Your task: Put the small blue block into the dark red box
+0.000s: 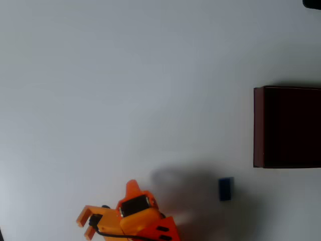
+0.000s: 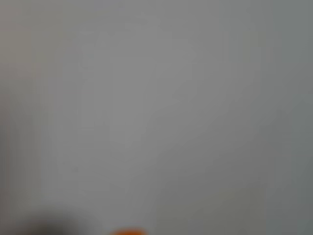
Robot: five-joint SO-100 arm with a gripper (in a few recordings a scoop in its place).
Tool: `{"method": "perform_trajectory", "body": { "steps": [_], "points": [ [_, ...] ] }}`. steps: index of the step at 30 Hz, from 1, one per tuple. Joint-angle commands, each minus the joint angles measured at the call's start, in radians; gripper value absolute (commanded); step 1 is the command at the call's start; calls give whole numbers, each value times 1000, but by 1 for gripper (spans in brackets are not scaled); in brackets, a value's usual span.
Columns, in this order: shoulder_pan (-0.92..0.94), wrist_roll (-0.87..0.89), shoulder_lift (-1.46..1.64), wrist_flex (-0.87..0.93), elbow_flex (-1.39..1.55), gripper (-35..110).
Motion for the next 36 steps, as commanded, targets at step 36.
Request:
{"method": "perform_trajectory", "body": {
  "steps": [36],
  "points": [
    [584,609,-21,-8,-233,13]
  ]
}}
